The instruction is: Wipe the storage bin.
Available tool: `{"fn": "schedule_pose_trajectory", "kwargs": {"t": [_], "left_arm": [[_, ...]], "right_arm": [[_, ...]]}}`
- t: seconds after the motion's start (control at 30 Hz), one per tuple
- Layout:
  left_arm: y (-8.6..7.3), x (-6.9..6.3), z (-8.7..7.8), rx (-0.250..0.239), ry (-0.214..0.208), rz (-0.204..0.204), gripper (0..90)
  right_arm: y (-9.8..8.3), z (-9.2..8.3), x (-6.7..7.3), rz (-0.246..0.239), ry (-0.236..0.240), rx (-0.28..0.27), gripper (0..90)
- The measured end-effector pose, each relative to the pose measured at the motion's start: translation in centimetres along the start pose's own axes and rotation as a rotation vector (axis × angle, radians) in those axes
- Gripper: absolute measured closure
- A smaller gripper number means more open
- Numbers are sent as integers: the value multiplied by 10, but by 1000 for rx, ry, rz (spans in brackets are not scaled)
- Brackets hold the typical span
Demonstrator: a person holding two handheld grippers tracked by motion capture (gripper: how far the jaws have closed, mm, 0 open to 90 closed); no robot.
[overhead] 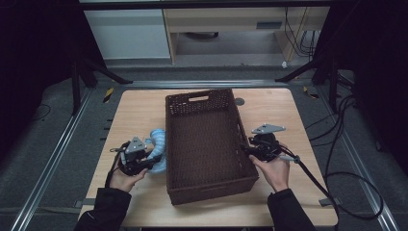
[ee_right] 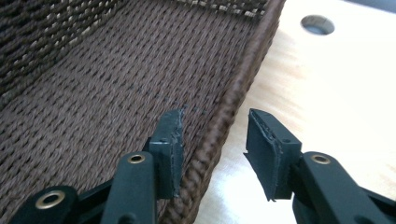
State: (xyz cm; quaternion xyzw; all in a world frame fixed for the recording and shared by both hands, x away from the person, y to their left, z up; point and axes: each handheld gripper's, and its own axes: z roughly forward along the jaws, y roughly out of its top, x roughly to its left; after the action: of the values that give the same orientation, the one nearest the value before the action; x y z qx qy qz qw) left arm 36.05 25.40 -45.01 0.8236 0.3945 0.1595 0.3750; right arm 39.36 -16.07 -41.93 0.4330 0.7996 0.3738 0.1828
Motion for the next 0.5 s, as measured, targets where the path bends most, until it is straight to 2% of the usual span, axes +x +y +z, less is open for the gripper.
{"fn": "schedule_pose_trajectory", "kwargs": {"t": [0.13, 0.2, 0.27, 0.37, 0.5], "left_arm": [[-8, 0, 10, 50, -6, -2, 700], [-10, -1, 15, 74, -2, 4, 700], [-10, -1, 16, 80, -3, 6, 700], [-8, 0, 14, 68, -3, 1, 700], [0, -1, 3, 24, 11, 15, 700]], "right_arm": [[-1, 4, 2, 7, 15, 22, 576], [-2, 8, 3, -6, 1, 50, 603], [-2, 8, 2, 1, 7, 48, 645], [-2, 9, 4, 16, 2, 38, 716], [-2, 9, 5, 37, -22, 19, 752]]}}
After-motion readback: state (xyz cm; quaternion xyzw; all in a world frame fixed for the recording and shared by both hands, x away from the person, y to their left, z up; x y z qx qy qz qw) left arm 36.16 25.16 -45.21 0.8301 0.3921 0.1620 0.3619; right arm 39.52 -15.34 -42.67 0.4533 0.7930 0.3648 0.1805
